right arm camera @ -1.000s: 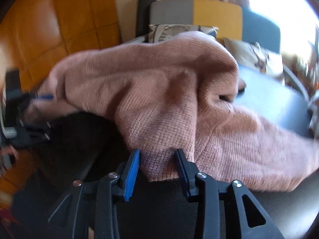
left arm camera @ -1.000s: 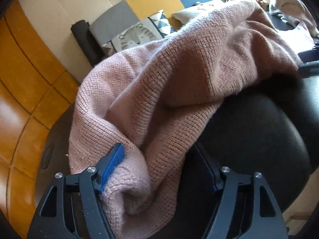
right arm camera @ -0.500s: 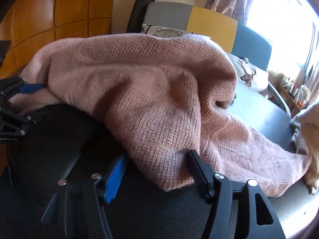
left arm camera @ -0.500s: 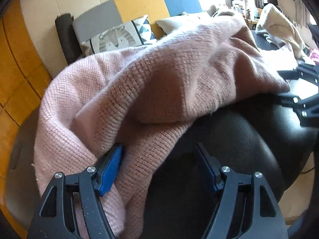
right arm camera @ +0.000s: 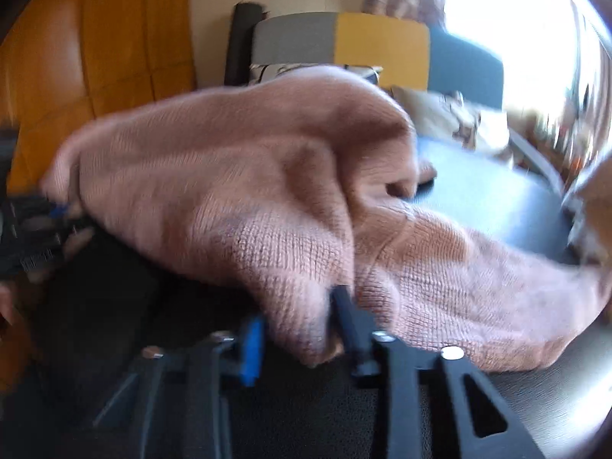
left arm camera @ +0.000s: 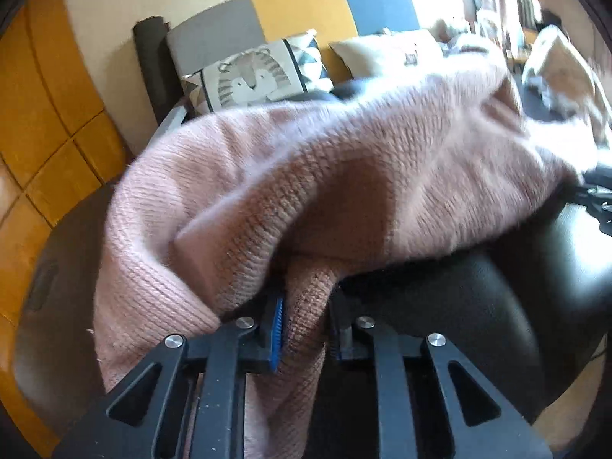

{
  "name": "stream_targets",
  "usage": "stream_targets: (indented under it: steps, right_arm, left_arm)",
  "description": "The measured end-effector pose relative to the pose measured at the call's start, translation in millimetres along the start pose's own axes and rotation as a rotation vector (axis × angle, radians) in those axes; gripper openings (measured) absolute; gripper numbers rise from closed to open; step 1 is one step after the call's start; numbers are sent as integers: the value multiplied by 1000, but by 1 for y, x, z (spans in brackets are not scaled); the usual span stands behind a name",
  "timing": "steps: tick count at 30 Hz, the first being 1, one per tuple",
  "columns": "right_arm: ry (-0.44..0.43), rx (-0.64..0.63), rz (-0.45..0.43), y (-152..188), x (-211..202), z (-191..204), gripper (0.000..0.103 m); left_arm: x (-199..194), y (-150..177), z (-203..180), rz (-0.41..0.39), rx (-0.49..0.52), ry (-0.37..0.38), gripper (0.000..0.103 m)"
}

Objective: Fold clothes
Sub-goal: 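Lift the sweater with both grippers, shaking it out in the air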

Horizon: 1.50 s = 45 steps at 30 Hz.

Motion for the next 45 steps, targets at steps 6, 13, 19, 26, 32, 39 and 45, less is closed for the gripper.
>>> stream_targets:
  steps: [6,13,19,26,32,39,45]
  right_arm:
    - [-188,220,-54,-11,-21,-31,20]
    - [-205,263,-286,-41,-99,-37,18]
    - [-198,244,-494,-95,-177,-56,12]
    - [-177,180,-583,-111,-234,-39,11]
    - [-161,226,-433,-88,-169,-45,11]
    - [-148,282,-155,-35,-49,-51,11]
    - [-156,288,-130,-10,-33,-51,11]
  left_arm:
    - [-66,-10,-7,-194,-8,36,16]
    - [-130,-42,1,-375,-30,52,16]
    - [-186,-66,11,-517,-44,61,16]
    - [-216,-74,16,-573,-60,90,16]
    - [-140,-48,0,-337,-23,93,18]
    - [-56,-4,-21,-147,31,73,21]
    - [-44,6,-29,-148,69,54,47]
Point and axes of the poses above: each gripper's, at about its wrist camera, not at the fingertips, and x roughly the way its jaws point, z to its left, y to its underside, the point moved 6 cm from there along x, roughly the way its jaws point, and after that the axes turned 12 degrees about z, right-handed, at the moved point
